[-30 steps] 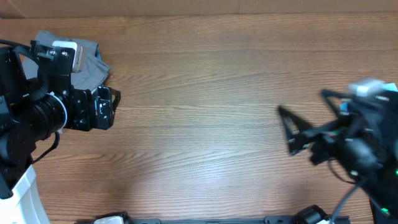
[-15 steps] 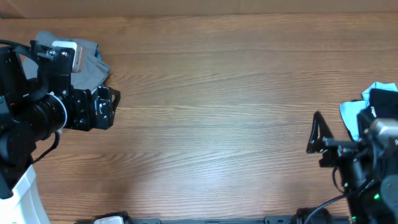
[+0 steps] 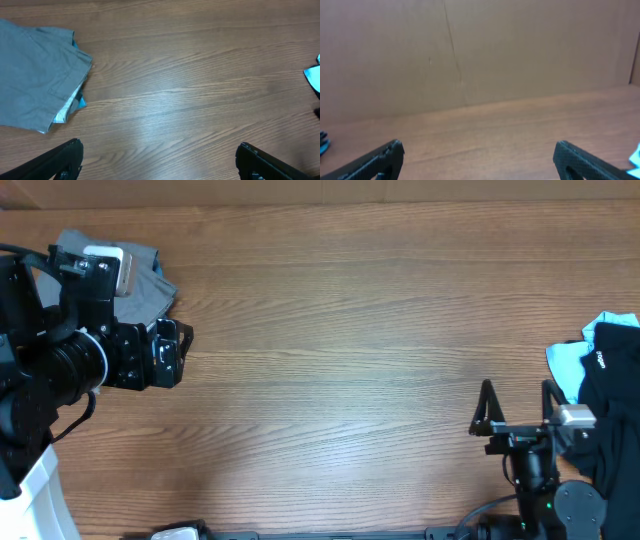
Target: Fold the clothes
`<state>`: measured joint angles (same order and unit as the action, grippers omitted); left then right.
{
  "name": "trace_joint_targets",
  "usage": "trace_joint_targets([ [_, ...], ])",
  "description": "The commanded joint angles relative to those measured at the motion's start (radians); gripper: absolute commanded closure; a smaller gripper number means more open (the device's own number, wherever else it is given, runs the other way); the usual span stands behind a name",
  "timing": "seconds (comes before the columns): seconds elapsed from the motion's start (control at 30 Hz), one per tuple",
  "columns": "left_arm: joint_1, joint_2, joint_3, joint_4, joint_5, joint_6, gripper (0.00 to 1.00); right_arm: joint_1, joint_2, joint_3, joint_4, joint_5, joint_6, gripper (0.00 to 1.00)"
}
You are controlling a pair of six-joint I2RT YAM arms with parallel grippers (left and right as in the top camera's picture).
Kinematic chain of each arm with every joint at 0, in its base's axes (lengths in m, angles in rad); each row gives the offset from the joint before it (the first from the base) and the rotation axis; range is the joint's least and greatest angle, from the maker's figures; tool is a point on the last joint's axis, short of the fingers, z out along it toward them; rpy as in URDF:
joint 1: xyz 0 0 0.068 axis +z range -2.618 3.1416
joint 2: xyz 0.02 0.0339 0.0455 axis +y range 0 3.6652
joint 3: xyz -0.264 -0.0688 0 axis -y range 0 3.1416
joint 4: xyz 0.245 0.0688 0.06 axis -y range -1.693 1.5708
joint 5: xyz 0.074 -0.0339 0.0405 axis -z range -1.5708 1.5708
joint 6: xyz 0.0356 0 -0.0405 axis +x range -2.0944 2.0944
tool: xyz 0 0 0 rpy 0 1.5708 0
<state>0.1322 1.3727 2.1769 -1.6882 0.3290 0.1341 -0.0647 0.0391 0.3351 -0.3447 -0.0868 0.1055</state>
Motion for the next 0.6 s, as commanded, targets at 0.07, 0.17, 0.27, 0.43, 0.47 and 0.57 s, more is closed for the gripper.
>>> trace_joint_targets([
  [0.07,-0.002,0.002,-0.003,-0.001,0.000,-0.007,0.00,-0.004,-0.036,-0.117,0.062,-0.029,0.003,0.00],
  [0.17,-0.002,0.002,-0.003,-0.001,0.000,-0.007,0.00,-0.003,-0.036,-0.167,0.109,-0.031,0.003,0.00],
  [0.27,-0.002,0.002,-0.003,-0.001,0.000,-0.007,0.00,-0.003,-0.036,-0.213,0.147,-0.031,0.003,0.00],
  [0.43,-0.002,0.002,-0.003,-0.001,0.000,-0.007,0.00,-0.003,-0.036,-0.278,0.187,-0.031,0.003,0.00],
  [0.47,-0.002,0.002,-0.003,-0.001,0.000,-0.007,0.00,-0.003,-0.036,-0.294,0.189,-0.031,0.003,0.00],
  [0.57,-0.002,0.002,-0.003,-0.001,0.000,-0.007,0.00,-0.003,-0.036,-0.314,0.245,-0.038,0.002,0.00],
])
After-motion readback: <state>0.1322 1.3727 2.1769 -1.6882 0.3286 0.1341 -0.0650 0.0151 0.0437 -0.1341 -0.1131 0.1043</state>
